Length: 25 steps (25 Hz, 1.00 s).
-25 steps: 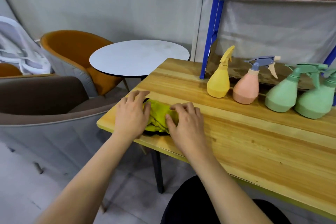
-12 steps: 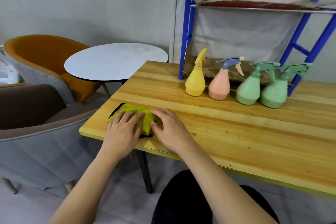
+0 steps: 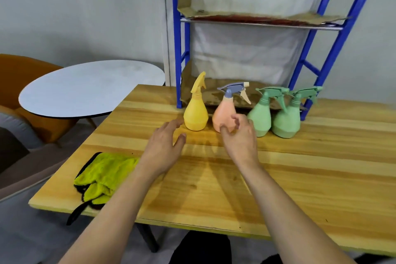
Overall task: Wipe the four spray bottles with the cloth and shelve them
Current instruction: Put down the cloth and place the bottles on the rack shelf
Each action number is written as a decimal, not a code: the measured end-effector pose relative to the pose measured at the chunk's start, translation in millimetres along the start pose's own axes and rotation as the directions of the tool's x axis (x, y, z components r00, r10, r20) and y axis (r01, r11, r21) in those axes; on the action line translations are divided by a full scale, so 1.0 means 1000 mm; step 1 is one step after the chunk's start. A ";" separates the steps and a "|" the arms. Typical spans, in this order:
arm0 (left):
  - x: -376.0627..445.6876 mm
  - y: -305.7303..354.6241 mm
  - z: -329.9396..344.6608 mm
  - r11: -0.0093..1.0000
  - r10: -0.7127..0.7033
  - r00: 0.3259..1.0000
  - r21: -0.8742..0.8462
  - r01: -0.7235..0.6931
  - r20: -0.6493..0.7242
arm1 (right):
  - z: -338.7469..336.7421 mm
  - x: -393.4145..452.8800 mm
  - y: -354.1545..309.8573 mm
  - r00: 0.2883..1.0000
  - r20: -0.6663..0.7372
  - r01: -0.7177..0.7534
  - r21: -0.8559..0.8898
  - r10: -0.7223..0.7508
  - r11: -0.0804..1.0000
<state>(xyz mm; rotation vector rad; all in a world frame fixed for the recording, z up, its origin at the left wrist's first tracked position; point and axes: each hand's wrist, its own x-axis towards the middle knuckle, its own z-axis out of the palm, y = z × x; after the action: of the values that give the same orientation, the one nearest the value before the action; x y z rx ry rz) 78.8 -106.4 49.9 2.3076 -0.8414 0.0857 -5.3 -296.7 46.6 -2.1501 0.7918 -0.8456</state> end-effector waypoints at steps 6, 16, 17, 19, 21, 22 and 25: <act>0.070 0.011 0.041 0.979 -0.107 0.993 -0.183 0.094 -0.058 | 0.026 0.038 0.006 0.993 0.076 -0.088 -0.037 0.090 0.995; 0.106 -0.002 0.069 0.963 -0.178 0.978 -0.225 0.151 -0.107 | 0.054 0.075 0.016 0.994 0.072 -0.083 0.058 0.078 0.995; 0.105 -0.004 0.070 0.961 -0.184 0.976 -0.228 0.154 -0.116 | 0.050 0.078 0.021 0.987 0.131 -0.104 0.097 0.090 0.990; 0.103 -0.008 0.072 0.954 -0.200 0.974 -0.247 0.168 -0.111 | 0.043 0.077 0.028 0.976 0.202 -0.096 0.090 0.076 0.991; 0.099 -0.006 0.073 0.932 -0.225 0.971 -0.306 0.192 -0.076 | 0.044 0.069 0.031 0.987 0.156 -0.045 0.030 0.040 0.999; 0.098 -0.005 0.072 0.925 -0.230 0.971 -0.324 0.200 -0.059 | 0.047 0.063 0.030 0.993 0.108 -0.041 0.019 0.039 0.999; 0.101 -0.004 0.071 0.929 -0.225 0.973 -0.313 0.200 -0.046 | 0.051 0.056 0.025 0.998 0.026 -0.057 0.061 0.056 0.996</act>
<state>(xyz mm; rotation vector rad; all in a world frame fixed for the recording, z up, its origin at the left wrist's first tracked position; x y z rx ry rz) 149.7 -202.9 19.7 2.0700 -0.5171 -0.0440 59.5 -333.5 17.7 -2.0701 0.8001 -0.8034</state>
